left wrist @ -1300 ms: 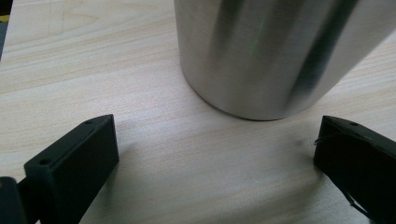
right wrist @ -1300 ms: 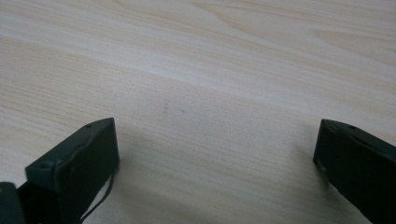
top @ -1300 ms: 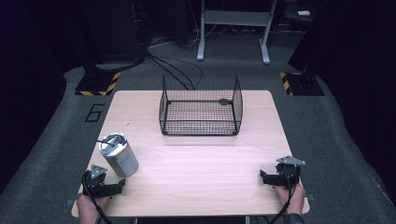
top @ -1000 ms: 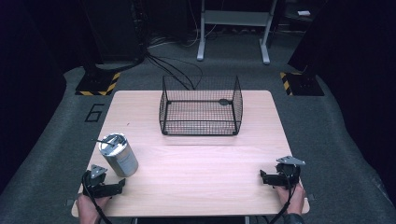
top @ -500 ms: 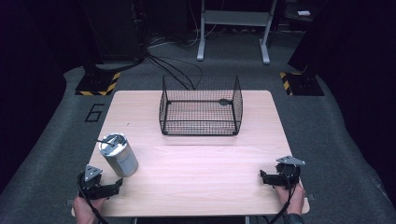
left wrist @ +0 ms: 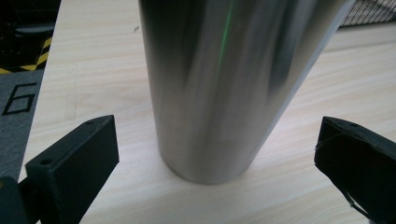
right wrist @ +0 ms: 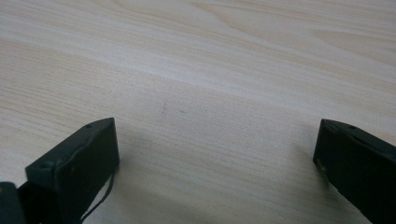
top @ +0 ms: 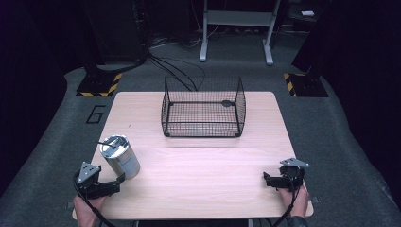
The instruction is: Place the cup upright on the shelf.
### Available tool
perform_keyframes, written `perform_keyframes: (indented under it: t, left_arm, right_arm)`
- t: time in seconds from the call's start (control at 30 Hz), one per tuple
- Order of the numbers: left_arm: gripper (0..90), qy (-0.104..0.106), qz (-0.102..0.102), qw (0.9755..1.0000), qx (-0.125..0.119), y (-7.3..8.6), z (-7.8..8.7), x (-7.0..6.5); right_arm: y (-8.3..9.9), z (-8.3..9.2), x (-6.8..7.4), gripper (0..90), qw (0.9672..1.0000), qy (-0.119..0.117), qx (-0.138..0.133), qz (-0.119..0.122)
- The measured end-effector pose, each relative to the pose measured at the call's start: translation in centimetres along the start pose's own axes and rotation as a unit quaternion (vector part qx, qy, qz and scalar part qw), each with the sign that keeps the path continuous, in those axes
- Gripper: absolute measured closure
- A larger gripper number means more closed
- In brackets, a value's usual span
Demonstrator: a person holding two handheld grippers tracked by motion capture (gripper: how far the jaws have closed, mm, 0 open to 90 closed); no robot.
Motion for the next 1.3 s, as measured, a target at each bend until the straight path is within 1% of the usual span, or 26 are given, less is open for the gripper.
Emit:
perform_keyframes:
  t: [0.03, 0.1, 0.13, 0.2, 0.27, 0.37, 0.47, 0.6, 0.67, 0.7, 0.73, 0.77, 0.87, 0.93, 1.0, 1.17, 1.3]
  left_arm:
    - [0.0, 0.006, -0.001, 1.0, -0.007, -0.3, 0.1, -0.2]
    - [0.0, 0.008, -0.003, 0.9999, -0.007, -0.5, 0.2, -0.3]
    - [0.0, 0.005, -0.005, 0.9999, -0.015, -0.7, 0.2, -0.4]
    - [0.0, 0.007, -0.007, 0.9998, -0.018, -1.0, 0.4, -0.5]
    - [0.0, 0.004, -0.007, 0.9997, -0.023, -1.3, 0.5, -0.5]
    - [0.0, 0.007, -0.002, 0.9995, -0.029, -1.7, 0.6, -0.3]
    - [0.0, 0.008, -0.002, 0.9993, -0.036, -2.2, 0.5, -0.1]
    - [0.0, 0.01, -0.002, 0.999, -0.044, -2.9, 0.2, 0.1]
    - [0.0, 0.007, -0.003, 0.9987, -0.05, -3.3, 0.1, 0.1]
    - [0.0, 0.01, -0.003, 0.9987, -0.049, -3.4, 0.1, 0.1]
    - [0.0, 0.009, -0.001, 0.9984, -0.056, -3.5, 0.0, 0.1]
    - [0.0, 0.01, 0.0, 0.9984, -0.056, -3.6, 0.0, 0.1]
    - [0.0, 0.014, 0.001, 0.9984, -0.055, -3.8, -0.3, 0.0]
    - [0.0, 0.017, 0.002, 0.9979, -0.063, -3.9, -0.6, 0.0]
    - [0.0, 0.022, 0.004, 0.9977, -0.064, -4.1, -0.8, -0.1]
    - [0.0, 0.023, 0.002, 0.9976, -0.066, -4.4, -1.4, -0.1]
    - [0.0, 0.024, 0.007, 0.9969, -0.074, -4.5, -1.8, -0.1]
  right_arm:
    - [0.0, 0.0, 0.0, 0.0, 1.0, 0.0, 0.0, -0.001]
    - [0.0, 0.0, 0.0, 0.0, 1.0, 0.0, 0.0, 0.0]
    - [0.0, 0.0, 0.0, 0.0, 1.0, 0.0, 0.0, -0.001]
    - [0.0, 0.0, 0.0, 0.0, 1.0, 0.0, 0.0, 0.0]
    - [0.0, 0.0, 0.0, 0.0, 1.0, 0.0, 0.0, 0.0]
    - [0.0, 0.0, 0.0, 0.0, 1.0, 0.0, 0.0, 0.0]
    - [0.0, 0.0, 0.0, 0.0, 1.0, 0.0, 0.002, 0.001]
    - [0.0, 0.0, 0.0, 0.0, 1.0, 0.001, 0.002, -0.001]
    - [0.0, 0.0, 0.0, 0.0, 1.0, 0.001, 0.002, -0.001]
    - [0.0, 0.0, 0.0, 0.0, 1.0, 0.001, 0.001, 0.0]
    - [0.0, 0.0, 0.0, 0.0, 1.0, 0.001, 0.002, -0.001]
    - [0.0, 0.0, 0.0, 0.0, 1.0, 0.001, 0.001, -0.001]
    - [0.0, 0.0, 0.0, 0.0, 1.0, 0.001, 0.002, 0.0]
    - [0.0, 0.0, 0.0, 0.0, 1.0, 0.001, 0.001, -0.001]
    - [0.0, 0.0, 0.0, 0.0, 1.0, 0.001, 0.001, 0.0]
    - [0.0, 0.0, 0.0, 0.0, 1.0, 0.001, 0.001, 0.0]
    - [0.0, 0.0, 0.0, 0.0, 1.0, 0.002, 0.0, -0.001]
Point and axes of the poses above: each handheld gripper's, and its own axes: z roughly backward along the jaws, y roughly out of its underside, x roughly to its left, the point moved 3 cm from there along -z, roughly forward along the jaws, and after that the axes turned 6 degrees about y, right-handed, at the moved point
